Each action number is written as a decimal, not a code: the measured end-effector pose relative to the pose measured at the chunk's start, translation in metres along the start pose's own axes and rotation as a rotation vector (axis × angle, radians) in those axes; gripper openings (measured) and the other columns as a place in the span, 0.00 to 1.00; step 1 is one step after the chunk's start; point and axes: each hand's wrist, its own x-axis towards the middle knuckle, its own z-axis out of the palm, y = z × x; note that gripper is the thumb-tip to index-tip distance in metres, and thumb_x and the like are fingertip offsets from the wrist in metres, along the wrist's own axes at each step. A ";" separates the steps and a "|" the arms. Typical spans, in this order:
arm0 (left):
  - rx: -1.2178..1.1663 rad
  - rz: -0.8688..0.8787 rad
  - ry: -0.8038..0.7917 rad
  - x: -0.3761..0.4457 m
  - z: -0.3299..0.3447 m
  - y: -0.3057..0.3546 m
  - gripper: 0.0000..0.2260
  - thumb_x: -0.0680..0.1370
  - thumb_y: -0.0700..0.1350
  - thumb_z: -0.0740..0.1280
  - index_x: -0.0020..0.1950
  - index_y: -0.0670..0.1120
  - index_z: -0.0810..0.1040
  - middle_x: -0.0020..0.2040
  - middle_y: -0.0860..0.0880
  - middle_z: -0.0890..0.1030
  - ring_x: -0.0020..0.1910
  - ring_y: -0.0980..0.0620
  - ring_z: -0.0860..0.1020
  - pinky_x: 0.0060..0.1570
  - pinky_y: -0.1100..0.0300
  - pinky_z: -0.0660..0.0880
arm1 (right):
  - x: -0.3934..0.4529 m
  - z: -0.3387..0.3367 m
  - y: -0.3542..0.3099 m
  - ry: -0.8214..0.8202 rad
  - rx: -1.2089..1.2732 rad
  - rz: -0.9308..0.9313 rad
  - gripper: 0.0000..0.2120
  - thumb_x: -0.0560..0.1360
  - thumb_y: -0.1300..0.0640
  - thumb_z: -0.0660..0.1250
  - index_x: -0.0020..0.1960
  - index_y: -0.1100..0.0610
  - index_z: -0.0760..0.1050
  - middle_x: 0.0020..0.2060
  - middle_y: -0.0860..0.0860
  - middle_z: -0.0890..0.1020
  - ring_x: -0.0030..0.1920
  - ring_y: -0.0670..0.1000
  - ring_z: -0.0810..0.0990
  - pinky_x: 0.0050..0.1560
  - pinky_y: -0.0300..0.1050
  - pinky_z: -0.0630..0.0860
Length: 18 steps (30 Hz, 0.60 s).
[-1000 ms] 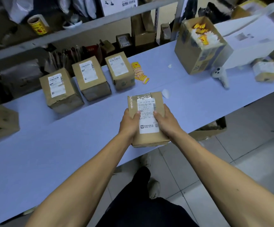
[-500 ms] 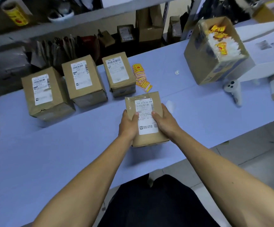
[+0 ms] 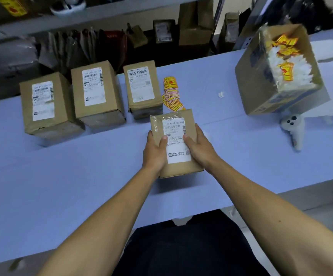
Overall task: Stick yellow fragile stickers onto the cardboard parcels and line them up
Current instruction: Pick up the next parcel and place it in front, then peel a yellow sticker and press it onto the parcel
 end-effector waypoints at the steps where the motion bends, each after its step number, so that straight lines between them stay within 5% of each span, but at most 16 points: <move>1: -0.007 -0.006 0.013 -0.001 0.002 0.002 0.18 0.82 0.51 0.61 0.71 0.53 0.67 0.63 0.51 0.80 0.58 0.47 0.79 0.60 0.52 0.75 | 0.003 -0.004 -0.001 -0.015 -0.013 -0.006 0.35 0.78 0.40 0.61 0.80 0.46 0.52 0.73 0.46 0.71 0.69 0.51 0.73 0.71 0.54 0.68; 4: 0.005 -0.015 0.055 -0.004 0.009 0.009 0.19 0.82 0.52 0.60 0.73 0.53 0.66 0.64 0.50 0.79 0.59 0.47 0.78 0.60 0.52 0.75 | 0.011 -0.015 -0.003 -0.053 -0.057 -0.034 0.32 0.80 0.42 0.60 0.80 0.47 0.53 0.73 0.46 0.71 0.69 0.51 0.73 0.71 0.53 0.68; 8: 0.051 -0.025 0.092 -0.008 0.014 0.014 0.19 0.83 0.52 0.59 0.73 0.51 0.65 0.65 0.49 0.78 0.61 0.45 0.77 0.57 0.55 0.74 | 0.017 -0.029 -0.006 -0.095 -0.059 -0.065 0.26 0.80 0.47 0.64 0.75 0.46 0.61 0.61 0.42 0.77 0.59 0.48 0.79 0.59 0.43 0.73; 12: 0.256 0.007 0.143 -0.007 0.016 0.016 0.28 0.83 0.53 0.59 0.79 0.47 0.55 0.77 0.46 0.64 0.74 0.44 0.65 0.72 0.49 0.64 | 0.027 -0.044 -0.012 -0.157 -0.093 -0.072 0.27 0.78 0.43 0.65 0.74 0.48 0.63 0.65 0.45 0.75 0.60 0.49 0.77 0.60 0.47 0.76; 15: 0.568 0.260 0.204 -0.005 0.011 0.020 0.29 0.82 0.49 0.59 0.80 0.44 0.52 0.80 0.43 0.55 0.79 0.43 0.53 0.76 0.50 0.53 | 0.043 -0.057 -0.020 -0.124 -0.188 -0.104 0.27 0.80 0.40 0.60 0.75 0.51 0.65 0.71 0.51 0.72 0.68 0.53 0.74 0.66 0.51 0.71; 18: 0.841 0.454 0.096 0.008 0.006 0.032 0.30 0.82 0.53 0.57 0.81 0.47 0.51 0.82 0.46 0.50 0.80 0.45 0.47 0.76 0.46 0.48 | 0.064 -0.072 -0.033 -0.041 -0.359 -0.195 0.24 0.82 0.44 0.58 0.74 0.55 0.67 0.71 0.54 0.73 0.69 0.54 0.73 0.67 0.49 0.68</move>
